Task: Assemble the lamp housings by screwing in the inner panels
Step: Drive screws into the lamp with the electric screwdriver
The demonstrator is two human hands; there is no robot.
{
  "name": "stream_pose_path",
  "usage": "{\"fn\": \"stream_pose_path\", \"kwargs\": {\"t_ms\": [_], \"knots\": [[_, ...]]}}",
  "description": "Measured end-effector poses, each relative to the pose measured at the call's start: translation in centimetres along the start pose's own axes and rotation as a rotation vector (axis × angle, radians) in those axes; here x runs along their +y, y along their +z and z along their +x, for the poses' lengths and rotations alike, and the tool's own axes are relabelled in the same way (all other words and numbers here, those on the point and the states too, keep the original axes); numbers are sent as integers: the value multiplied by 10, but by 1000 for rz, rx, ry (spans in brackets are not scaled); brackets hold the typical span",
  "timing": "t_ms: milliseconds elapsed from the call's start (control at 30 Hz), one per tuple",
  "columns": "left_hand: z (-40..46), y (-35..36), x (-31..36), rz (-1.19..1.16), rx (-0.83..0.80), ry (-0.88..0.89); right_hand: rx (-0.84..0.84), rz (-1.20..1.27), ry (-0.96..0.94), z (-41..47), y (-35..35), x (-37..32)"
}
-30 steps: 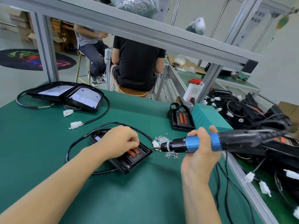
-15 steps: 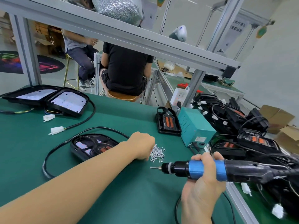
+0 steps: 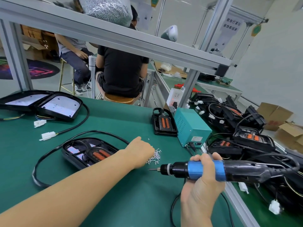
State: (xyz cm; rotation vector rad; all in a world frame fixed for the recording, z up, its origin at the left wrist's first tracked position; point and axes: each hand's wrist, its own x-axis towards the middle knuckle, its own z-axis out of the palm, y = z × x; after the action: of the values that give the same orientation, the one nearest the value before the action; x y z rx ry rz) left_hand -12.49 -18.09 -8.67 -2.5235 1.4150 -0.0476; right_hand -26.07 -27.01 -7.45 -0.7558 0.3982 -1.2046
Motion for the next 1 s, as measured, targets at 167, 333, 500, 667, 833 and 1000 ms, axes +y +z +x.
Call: {"fn": "stream_pose_path", "kwargs": {"t_ms": [167, 333, 500, 667, 833, 1000], "knots": [[-7, -3, -10, -91, -38, -38, 0, 24, 42, 0, 3, -4], [-35, -21, -31, -654, 178, -147, 3, 112, 104, 0, 9, -13], [-89, -23, -35, -1280, 391, -169, -48, 265, 207, -5, 20, -24], [-119, -14, -33, -1483, 507, -222, -151, 361, 267, -18, 43, -36], [-138, -7, -40, -1555, 558, -247, -239, 367, 279, -31, 60, -32], [-155, -3, -45, -1551, 620, -253, -276, 346, 282, -42, 74, -26]]}}
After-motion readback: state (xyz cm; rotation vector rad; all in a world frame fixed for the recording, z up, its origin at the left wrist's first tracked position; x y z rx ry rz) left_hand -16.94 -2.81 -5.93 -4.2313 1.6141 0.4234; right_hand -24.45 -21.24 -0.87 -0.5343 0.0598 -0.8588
